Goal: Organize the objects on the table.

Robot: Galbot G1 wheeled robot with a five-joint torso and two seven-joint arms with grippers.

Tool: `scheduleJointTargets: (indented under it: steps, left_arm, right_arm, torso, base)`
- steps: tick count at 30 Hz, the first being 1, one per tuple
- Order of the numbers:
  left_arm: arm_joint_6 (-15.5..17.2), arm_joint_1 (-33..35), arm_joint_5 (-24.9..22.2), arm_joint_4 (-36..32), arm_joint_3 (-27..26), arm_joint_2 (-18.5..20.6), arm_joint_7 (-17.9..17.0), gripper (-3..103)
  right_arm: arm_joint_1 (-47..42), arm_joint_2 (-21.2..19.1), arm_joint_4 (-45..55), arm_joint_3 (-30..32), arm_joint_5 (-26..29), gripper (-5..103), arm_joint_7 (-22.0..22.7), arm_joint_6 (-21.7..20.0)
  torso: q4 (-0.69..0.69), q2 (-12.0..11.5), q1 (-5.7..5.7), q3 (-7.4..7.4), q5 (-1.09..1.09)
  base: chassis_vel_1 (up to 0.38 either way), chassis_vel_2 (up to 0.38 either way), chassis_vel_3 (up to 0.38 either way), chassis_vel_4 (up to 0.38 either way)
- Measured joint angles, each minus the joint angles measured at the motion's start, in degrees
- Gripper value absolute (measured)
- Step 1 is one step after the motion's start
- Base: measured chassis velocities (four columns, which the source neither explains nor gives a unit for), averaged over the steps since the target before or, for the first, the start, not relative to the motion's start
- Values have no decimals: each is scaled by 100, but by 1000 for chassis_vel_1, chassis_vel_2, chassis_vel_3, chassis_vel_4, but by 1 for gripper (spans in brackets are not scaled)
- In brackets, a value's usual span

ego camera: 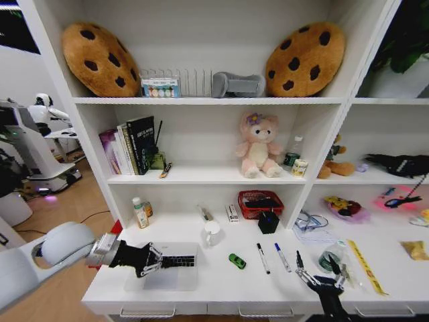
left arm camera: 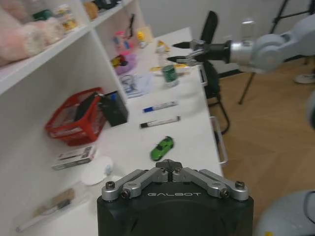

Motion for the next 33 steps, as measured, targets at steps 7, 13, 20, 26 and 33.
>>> scheduleJointTargets:
  steps: [7,13,20,26,33]
  left_arm:
    - [21,-34,761,504,778,-708,-2817,0]
    - [-52,-2,1486,731,782,-714,-2675,0]
    - [-191,18,2049,872,717,-652,-2105,0]
    - [-328,50,2696,909,583,-474,-867,0]
    - [-620,365,3252,928,714,-620,-618,0]
  right_arm:
    - [-41,11,-5,-3,-32,100,3,16]
    - [-29,9,3,17,-27,100,6,19]
    - [-8,4,20,22,-12,100,14,12]
    - [-1,0,-34,113,15,100,70,8]
    - [4,28,-83,132,21,100,76,16]
  torso:
    - [0,0,0,1,-4]
    - [0,0,0,1,-2]
    - [0,0,1,1,-2]
    - [0,0,0,0,-2]
    - [0,0,0,0,-2]
  base:
    - [0,0,0,0]
    - [0,0,0,0]
    - [0,0,0,0]
    - [0,0,0,0]
    - [0,0,0,0]
